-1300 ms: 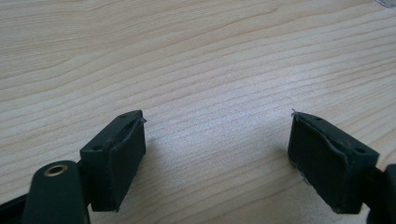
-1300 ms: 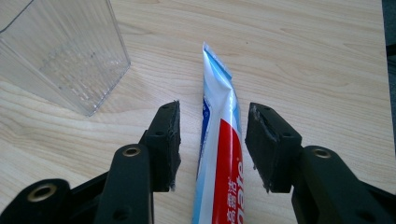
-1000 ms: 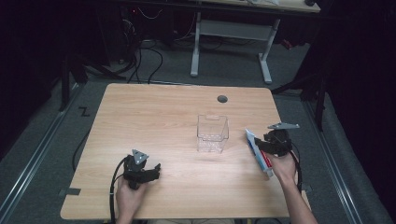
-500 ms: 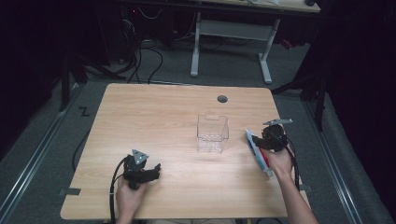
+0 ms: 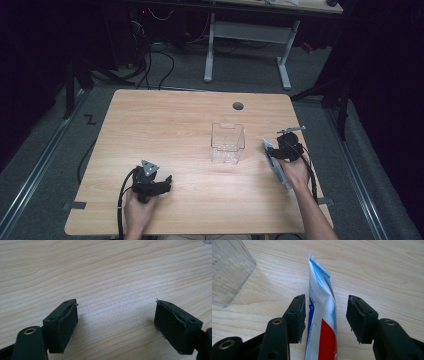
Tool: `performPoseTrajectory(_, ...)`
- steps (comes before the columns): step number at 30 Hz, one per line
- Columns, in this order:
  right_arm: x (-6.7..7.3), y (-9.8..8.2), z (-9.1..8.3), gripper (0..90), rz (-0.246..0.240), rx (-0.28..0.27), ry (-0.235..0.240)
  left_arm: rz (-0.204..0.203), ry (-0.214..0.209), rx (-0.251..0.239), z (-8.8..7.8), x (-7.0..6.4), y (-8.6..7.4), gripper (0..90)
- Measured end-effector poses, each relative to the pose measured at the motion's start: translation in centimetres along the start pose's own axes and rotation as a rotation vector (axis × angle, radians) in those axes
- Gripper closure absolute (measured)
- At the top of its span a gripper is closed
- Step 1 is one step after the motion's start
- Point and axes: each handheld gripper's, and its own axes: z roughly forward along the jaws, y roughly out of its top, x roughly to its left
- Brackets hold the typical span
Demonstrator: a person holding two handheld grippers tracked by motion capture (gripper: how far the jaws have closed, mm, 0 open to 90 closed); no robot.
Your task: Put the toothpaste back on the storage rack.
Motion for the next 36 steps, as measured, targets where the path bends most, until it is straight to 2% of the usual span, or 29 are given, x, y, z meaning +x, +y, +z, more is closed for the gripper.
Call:
performPoseTrajectory(10,0.3,0.2,1.1,49.6,-0.003,0.03,-0.034,0.0,0.0,0.0,0.0,0.0,0.0,19.4)
performPoseTrajectory(22,0.4,0.1,3.0,49.7,0.011,0.112,-0.03,0.0,0.0,0.0,0.0,0.0,0.0,19.4)
performPoseTrajectory(25,0.6,0.1,3.4,51.3,0.011,0.131,-0.032,0.0,0.0,0.0,0.0,0.0,0.0,19.4)
performPoseTrajectory(29,0.7,0.1,3.6,56.8,0.032,0.125,-0.019,0.0,-0.001,0.0,0.0,0.0,0.0,19.4)
performPoseTrajectory(36,0.8,0.0,3.5,63.3,0.011,0.126,-0.005,0.0,-0.001,0.0,0.0,0.0,0.0,19.4)
